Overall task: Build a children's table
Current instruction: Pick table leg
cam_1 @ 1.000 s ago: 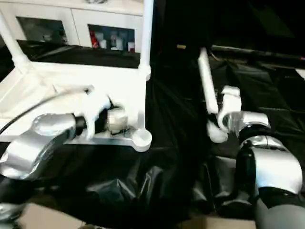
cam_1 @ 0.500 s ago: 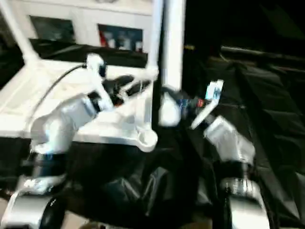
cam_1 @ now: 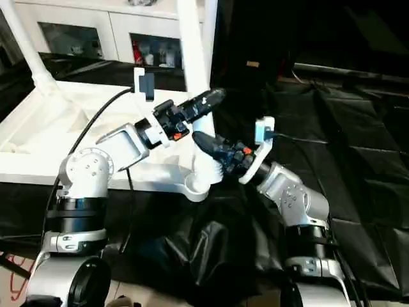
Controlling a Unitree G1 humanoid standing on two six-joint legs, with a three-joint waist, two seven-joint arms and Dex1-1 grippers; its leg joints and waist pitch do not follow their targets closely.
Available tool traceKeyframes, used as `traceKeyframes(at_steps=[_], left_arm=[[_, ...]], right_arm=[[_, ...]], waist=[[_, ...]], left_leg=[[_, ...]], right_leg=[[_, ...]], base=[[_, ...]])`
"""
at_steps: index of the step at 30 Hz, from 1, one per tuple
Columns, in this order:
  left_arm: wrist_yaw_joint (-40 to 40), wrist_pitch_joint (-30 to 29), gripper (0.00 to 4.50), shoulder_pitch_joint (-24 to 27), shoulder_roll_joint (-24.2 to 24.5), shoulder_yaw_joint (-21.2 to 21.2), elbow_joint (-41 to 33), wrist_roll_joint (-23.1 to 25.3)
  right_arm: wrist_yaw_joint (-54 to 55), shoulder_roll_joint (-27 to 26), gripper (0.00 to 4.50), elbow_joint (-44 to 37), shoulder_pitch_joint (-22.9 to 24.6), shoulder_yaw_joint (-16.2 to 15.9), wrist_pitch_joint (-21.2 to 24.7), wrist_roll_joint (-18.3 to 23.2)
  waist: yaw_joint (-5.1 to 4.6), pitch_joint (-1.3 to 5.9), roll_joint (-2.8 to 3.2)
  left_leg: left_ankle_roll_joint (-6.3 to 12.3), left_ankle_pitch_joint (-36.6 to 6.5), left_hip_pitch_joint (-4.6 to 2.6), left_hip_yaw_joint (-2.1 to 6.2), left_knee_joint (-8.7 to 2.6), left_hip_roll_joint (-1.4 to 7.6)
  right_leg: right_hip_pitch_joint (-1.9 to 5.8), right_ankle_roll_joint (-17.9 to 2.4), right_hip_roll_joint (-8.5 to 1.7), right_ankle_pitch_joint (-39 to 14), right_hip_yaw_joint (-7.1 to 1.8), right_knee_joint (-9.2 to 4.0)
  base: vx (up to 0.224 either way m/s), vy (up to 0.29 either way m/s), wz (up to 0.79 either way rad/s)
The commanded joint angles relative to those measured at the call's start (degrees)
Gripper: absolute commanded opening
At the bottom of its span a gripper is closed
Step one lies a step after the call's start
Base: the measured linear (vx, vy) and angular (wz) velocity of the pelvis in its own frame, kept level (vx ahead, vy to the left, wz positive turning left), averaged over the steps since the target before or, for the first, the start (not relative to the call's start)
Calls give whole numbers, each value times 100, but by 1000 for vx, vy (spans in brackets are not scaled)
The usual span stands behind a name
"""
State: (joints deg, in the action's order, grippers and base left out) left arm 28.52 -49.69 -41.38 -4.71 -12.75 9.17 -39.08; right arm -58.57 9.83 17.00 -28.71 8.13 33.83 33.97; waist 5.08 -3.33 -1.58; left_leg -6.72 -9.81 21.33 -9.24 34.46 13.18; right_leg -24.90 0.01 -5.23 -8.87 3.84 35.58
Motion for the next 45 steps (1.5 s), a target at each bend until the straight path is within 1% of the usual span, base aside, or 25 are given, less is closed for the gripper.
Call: traceKeyframes(at_steps=[1, 3, 5, 6, 8, 9, 11, 12, 13, 14, 15, 16, 18, 19, 21, 22, 26, 28, 30, 31, 33, 35, 39, 42, 45], left_arm=[[-283, -126, 416, -161, -57, 5, -97, -26], [-563, -129, 411, -200, -95, -85, -79, -34], [-835, -111, 373, -243, -107, -140, -21, 25], [-920, -101, 373, -257, -106, -152, 7, 61], [-1159, 34, 375, -293, -139, -216, 121, 195], [-1281, 119, 346, -301, -154, -236, 161, 271], [-1565, 286, 336, -324, -214, -331, 261, 374], [-1601, 306, 330, -329, -222, -348, 275, 382], [-1609, 310, 318, -330, -224, -351, 277, 384], [-1752, 388, 302, -358, -254, -422, 335, 388], [-1752, 388, 302, -358, -254, -422, 335, 388], [-1836, 474, 287, -382, -235, -425, 379, 438], [-1857, 514, 282, -398, -218, -415, 408, 469], [-1861, 540, 257, -404, -213, -403, 419, 464], [-1825, 556, 246, -391, -174, -336, 403, 491], [-1826, 568, 240, -383, -162, -310, 393, 515], [-1710, 642, 215, -347, -87, -157, 359, 608], [-1570, 690, 209, -326, -28, -64, 322, 618], [-1137, 704, 204, -288, 165, 152, 226, 631], [-934, 696, 204, -269, 255, 249, 180, 635], [-611, 664, 197, -233, 419, 399, 102, 628], [211, 518, 197, -148, 895, 750, -26, 584], [1174, 357, 196, -96, 1388, 1110, -153, 451], [1987, 150, 196, -28, 1672, 1316, -403, 119], [2519, 19, 196, 20, 1805, 1402, -608, -193]], right_arm=[[391, 10, 187, -130, 23, -320, -348, -497], [908, -86, 187, -101, -61, -483, -606, -965], [1316, -208, 186, -106, -146, -571, -746, -1246], [1441, -247, 186, -108, -173, -595, -800, -1325], [1711, -395, 186, -197, -226, -640, -877, -1396], [1868, -485, 186, -228, -251, -633, -895, -1385], [2024, -651, 186, -307, -286, -631, -907, -1306], [2042, -664, 186, -312, -289, -636, -915, -1310], [2046, -666, 186, -312, -289, -638, -918, -1312], [2127, -727, 186, -347, -297, -685, -964, -1358], [2127, -727, 186, -347, -297, -685, -964, -1358], [2210, -801, 186, -366, -313, -720, -984, -1393], [2273, -832, 186, -368, -317, -756, -1000, -1437], [2294, -829, 186, -375, -313, -797, -1001, -1453], [2292, -817, 186, -400, -297, -856, -987, -1448], [2287, -808, 186, -415, -288, -879, -979, -1445], [2226, -778, 186, -467, -256, -941, -960, -1471], [2115, -767, 186, -500, -251, -905, -819, -1341], [1867, -625, 242, -568, -236, -896, -624, -1171], [1797, -558, 242, -579, -235, -888, -566, -1130], [1618, -396, 274, -611, -232, -897, -433, -1052], [837, 194, 283, -749, -212, -986, 9, -798], [99, 700, 288, -865, -241, -985, 554, -405], [-316, 923, 288, -954, -255, -1070, 770, -212], [-578, 1069, 288, -1011, -277, -1215, 862, -131]], waist=[[13, 445, -21], [-7, 442, -42], [-9, 449, -52], [-12, 445, -37], [-15, 452, -43], [-16, 453, -28], [-1, 461, -24], [-8, 467, -28], [-8, 467, -28], [-10, 470, -52], [-6, 472, -44], [-8, 477, -62], [-11, 472, -68], [-9, 469, -64], [-14, 459, -76], [-13, 452, -66], [-9, 448, -70], [-15, 446, -71], [0, 453, -65], [10, 460, -66], [7, 458, -58], [32, 474, -47], [19, 460, -57], [14, 458, -66], [16, 441, -53]], left_leg=[[138, -1066, 23, -93, -388, -101], [148, -1049, 14, -109, -384, -111], [154, -993, 8, -112, -388, -108], [152, -991, 11, -109, -390, -106], [170, -969, 0, -114, -392, -107], [165, -909, 1, -106, -400, -97], [187, -892, -16, -117, -392, -99], [219, -799, 0, -112, -391, -95], [219, -799, 0, -112, -391, -95], [244, -740, 12, -118, -383, -99], [246, -696, 11, -116, -379, -100], [278, -626, 20, -122, -374, -109], [294, -641, 18, -124, -375, -103], [292, -650, 18, -123, -375, -103], [280, -700, 20, -127, -381, -104], [250, -802, 13, -127, -386, -103], [196, -889, 9, -124, -392, -100], [184, -886, 13, -121, -398, -101], [186, -866, 9, -118, -394, -101], [212, -826, 3, -118, -394, -109], [222, -773, 12, -116, -392, -99], [239, -735, -12, -116, -381, -97], [268, -734, 8, -124, -375, -99], [247, -771, 20, -130, -370, -96], [165, -935, -2, -134, -375, -85]], right_leg=[[416, -780, -122, -1801, -104, -499], [407, -800, -112, -1734, -113, -507], [405, -856, -110, -1575, -121, -489], [396, -865, -107, -1536, -124, -478], [404, -872, -104, -1430, -129, -474], [407, -903, -110, -1292, -135, -459], [404, -957, -113, -1156, -143, -451], [419, -1013, -107, -910, -142, -420], [419, -1013, -107, -910, -142, -420], [434, -1027, -106, -782, -144, -411], [434, -1046, -110, -707, -148, -395], [438, -1062, -110, -627, -151, -391], [436, -1062, -116, -658, -152, -395], [437, -1057, -118, -677, -151, -393], [435, -1030, -118, -772, -151, -406], [429, -963, -123, -955, -152, -427], [416, -871, -127, -1118, -154, -446], [416, -845, -118, -1103, -153, -444], [421, -849, -124, -1062, -153, -440], [424, -851, -114, -1017, -153, -429], [427, -921, -121, -880, -156, -412], [447, -998, -109, -762, -150, -388], [458, -1158, -123, -669, -159, -361], [458, -1226, -136, -787, -157, -364], [431, -1178, -142, -1110, -161, -392]], base=[[0, 0, 0], [0, 0, 0], [0, 0, 0], [0, 0, 0], [0, 0, 0], [0, 0, 0], [0, 0, 0], [0, 0, 0], [0, 0, 0], [0, 0, 0], [0, 0, 0], [0, 0, 0], [0, 0, 0], [0, 0, 0], [0, 0, 0], [0, 0, 0], [0, 0, 0], [0, 0, 0], [0, 0, 0], [0, 0, 0], [0, 0, 0], [0, 0, 0], [0, 0, 0], [0, 0, 0], [0, 0, 0]])
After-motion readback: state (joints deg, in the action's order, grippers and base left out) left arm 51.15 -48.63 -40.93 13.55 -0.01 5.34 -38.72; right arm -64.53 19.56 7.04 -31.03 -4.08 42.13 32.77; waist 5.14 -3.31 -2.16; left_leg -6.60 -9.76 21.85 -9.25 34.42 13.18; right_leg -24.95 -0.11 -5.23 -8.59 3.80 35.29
